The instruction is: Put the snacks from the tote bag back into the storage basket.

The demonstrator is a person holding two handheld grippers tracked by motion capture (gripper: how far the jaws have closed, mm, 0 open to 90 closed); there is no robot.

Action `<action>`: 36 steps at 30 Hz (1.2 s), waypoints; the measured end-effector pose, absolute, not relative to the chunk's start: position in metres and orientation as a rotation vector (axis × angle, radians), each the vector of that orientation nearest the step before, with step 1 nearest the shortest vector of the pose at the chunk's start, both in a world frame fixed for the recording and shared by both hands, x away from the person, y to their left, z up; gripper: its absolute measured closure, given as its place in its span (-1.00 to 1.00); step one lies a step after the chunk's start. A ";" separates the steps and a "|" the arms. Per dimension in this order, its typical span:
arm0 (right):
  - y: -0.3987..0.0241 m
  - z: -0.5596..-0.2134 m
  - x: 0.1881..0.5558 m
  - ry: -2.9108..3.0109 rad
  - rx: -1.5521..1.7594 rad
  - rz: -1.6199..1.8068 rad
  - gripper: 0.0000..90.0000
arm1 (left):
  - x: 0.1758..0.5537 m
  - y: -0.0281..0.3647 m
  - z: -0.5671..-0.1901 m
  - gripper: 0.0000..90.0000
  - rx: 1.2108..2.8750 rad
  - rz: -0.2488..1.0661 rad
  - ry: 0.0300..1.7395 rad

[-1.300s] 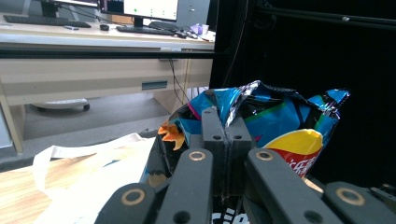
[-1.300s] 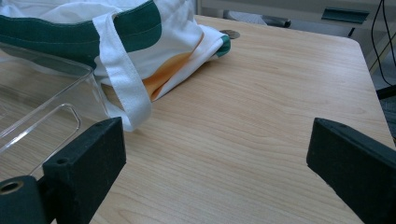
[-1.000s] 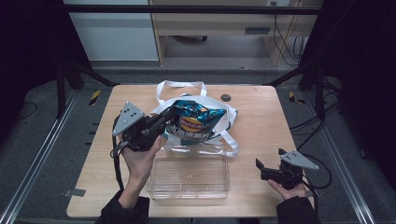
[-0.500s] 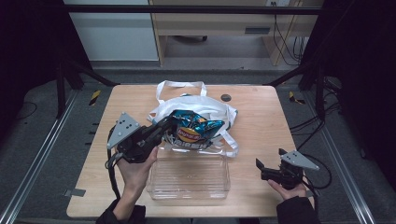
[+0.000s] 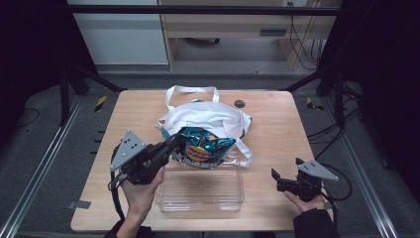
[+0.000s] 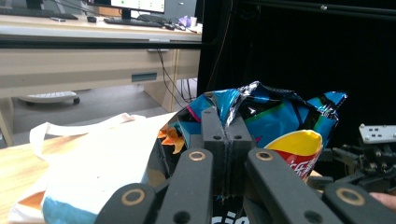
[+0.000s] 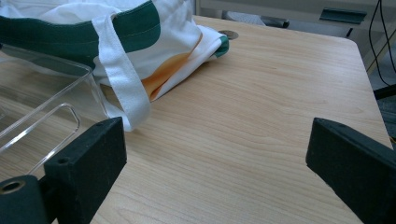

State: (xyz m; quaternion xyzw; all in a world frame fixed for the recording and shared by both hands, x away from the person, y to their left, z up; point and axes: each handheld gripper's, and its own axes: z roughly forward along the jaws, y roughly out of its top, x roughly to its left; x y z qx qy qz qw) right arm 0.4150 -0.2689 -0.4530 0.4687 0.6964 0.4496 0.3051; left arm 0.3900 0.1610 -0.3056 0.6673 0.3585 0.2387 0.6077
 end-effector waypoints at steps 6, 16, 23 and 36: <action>-0.269 -0.453 0.415 1.842 1.242 1.190 -0.88 | 0.386 0.160 -0.313 1.00 1.563 0.547 0.842; -0.269 -0.453 0.415 1.843 1.241 1.190 -0.88 | 0.377 0.156 -0.325 1.00 1.606 0.543 0.846; -0.269 -0.453 0.414 1.840 1.240 1.192 -0.87 | 0.373 0.155 -0.339 1.00 1.638 0.536 0.860; -0.270 -0.453 0.414 1.842 1.235 1.191 -0.87 | 0.370 0.157 -0.354 1.00 1.676 0.492 0.878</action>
